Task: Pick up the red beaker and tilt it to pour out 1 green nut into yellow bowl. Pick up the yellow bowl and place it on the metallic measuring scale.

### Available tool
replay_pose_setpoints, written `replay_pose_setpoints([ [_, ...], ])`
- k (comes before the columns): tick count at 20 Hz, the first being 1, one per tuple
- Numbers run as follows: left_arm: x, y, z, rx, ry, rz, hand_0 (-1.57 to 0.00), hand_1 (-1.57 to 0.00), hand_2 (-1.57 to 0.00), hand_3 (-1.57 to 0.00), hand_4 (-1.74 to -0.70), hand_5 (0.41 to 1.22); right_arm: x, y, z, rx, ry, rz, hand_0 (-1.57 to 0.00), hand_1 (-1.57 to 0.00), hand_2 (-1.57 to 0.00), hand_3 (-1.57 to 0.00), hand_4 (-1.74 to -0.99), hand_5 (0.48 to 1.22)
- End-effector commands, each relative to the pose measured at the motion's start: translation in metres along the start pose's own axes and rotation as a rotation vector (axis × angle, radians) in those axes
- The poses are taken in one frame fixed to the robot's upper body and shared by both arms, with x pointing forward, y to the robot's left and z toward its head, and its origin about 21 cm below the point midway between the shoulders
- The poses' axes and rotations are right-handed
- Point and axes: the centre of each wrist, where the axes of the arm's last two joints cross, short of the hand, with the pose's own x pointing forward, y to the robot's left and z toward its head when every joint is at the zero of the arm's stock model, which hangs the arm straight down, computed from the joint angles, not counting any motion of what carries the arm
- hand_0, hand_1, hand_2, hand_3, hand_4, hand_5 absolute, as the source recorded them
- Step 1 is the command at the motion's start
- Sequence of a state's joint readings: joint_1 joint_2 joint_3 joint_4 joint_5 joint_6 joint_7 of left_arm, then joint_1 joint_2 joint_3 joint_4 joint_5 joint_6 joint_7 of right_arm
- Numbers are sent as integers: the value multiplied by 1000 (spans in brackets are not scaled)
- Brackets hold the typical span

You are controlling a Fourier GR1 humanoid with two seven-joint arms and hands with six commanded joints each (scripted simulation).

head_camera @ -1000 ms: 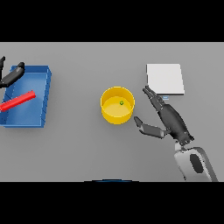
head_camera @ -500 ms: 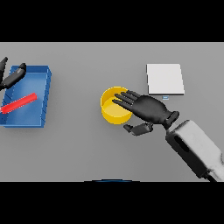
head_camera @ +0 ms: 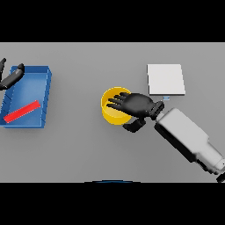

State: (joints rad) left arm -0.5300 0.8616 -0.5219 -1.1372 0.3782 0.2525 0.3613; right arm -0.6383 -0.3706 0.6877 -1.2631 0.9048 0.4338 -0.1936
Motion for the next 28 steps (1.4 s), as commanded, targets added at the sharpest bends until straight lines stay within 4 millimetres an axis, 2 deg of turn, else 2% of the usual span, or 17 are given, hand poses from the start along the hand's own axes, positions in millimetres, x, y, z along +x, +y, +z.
replay_pose_setpoints([
  [1,1,1,-2,-2,2,0,1,1,1,1,-724,688,3,2,-5,21,-3,16,1,1,1,1,-1250,708],
  [4,-1,6,0,3,8,-1,1,1,1,1,-721,682,2,5,-14,87,13,41,1,1,1,1,-1270,727],
  [8,-3,6,2,0,-2,6,1,1,1,1,-718,688,1,-3,-18,112,8,31,1,1,1,1,-1297,753],
  [11,-6,6,2,5,-9,2,1,1,1,1,-713,686,3,0,-22,122,38,-7,-3,-16,-19,-43,-1336,810],
  [12,-6,7,1,5,-8,2,1,1,1,1,-712,689,5,0,-24,131,39,-9,-110,-97,-86,-96,-1360,842],
  [13,-4,6,2,4,-19,10,1,1,1,1,-714,691,4,1,-26,135,31,-8,-287,-236,-176,-173,-1387,873],
  [14,-3,7,2,4,-17,10,1,1,1,1,-716,692,2,-1,-23,139,22,0,-544,-473,-310,-262,-1420,943],
  [16,-4,8,5,-5,-17,7,1,1,1,1,-719,692,3,4,-24,137,10,4,-914,-869,-695,-456,-1512,1043],
  [18,-5,8,5,-1,-15,7,1,1,1,1,-722,696,2,0,-23,141,3,2,-1150,-1121,-1010,-716,-1586,1107],
  [19,-6,8,5,-3,-19,7,1,1,1,1,-724,696,0,2,-21,130,-11,1,-1235,-1211,-1122,-834,-1614,1130],
  [21,0,8,5,-1,-20,4,1,1,1,1,-725,698,1,0,-20,128,-2,10,-1356,-1341,-1192,-1041,-1660,1163],
  [23,-3,8,3,1,-12,-3,1,1,1,1,-722,695,3,3,-19,110,4,21,-1433,-1424,-1240,-1183,-1689,1184],
  [26,-2,8,3,-11,-19,-5,1,1,1,1,-719,695,-3,-1,-17,93,5,7,-1500,-1496,-1309,-1254,-1714,1202],
  [28,2,8,2,-9,-17,-2,1,1,1,1,-716,694,-5,-10,-15,77,0,-1,-1526,-1523,-1319,-1311,-1724,1209],
])
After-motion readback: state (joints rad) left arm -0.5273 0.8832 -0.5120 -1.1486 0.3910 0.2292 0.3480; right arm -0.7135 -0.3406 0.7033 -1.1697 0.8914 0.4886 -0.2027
